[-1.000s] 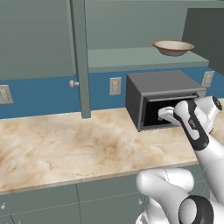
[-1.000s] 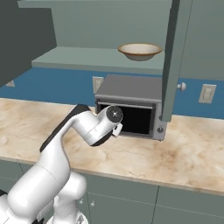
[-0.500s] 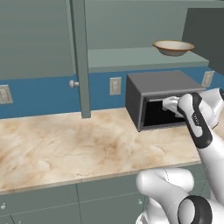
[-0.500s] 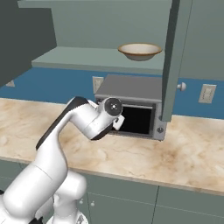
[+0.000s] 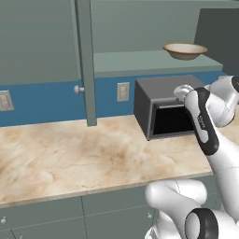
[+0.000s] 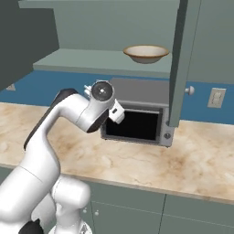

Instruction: Pick up the bowls from the cabinet and place each bowl in front of a stool on the dining counter.

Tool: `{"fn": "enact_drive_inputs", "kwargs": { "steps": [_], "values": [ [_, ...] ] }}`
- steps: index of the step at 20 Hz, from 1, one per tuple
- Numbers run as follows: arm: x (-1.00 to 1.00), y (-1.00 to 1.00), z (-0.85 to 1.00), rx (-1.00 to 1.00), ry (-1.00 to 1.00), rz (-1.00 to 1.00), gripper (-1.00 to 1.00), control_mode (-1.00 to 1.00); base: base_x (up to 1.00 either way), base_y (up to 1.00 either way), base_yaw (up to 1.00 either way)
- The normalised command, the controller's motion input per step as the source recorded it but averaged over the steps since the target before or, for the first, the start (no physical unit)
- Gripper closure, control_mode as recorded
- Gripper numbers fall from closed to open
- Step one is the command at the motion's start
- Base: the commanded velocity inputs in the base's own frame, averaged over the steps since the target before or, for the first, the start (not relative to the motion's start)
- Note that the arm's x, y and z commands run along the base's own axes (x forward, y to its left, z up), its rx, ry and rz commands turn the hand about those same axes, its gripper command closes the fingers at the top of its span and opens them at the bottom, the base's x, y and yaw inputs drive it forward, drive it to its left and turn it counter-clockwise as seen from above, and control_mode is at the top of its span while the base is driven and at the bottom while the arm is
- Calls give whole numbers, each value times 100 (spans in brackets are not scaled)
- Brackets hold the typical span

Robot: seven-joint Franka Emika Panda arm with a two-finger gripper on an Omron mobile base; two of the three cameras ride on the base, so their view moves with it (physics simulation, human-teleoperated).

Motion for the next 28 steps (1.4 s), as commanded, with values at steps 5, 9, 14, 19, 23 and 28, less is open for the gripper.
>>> {"fn": "enact_drive_inputs", "kwargs": {
  "steps": [5,9,14,19,23,28],
  "values": [
    [-3,0,30,10,-6,-27,-100,-100,0,0,0],
    [-1,0,41,19,-3,-18,-100,-100,0,0,0],
    [0,-8,42,23,0,-2,-100,-100,0,0,0],
    [-2,-27,35,24,0,0,-100,-100,0,0,0],
    [0,-18,41,10,13,-2,-100,-100,0,0,0],
    [16,-3,44,0,25,-3,-100,-100,0,0,0]
  ]
}}
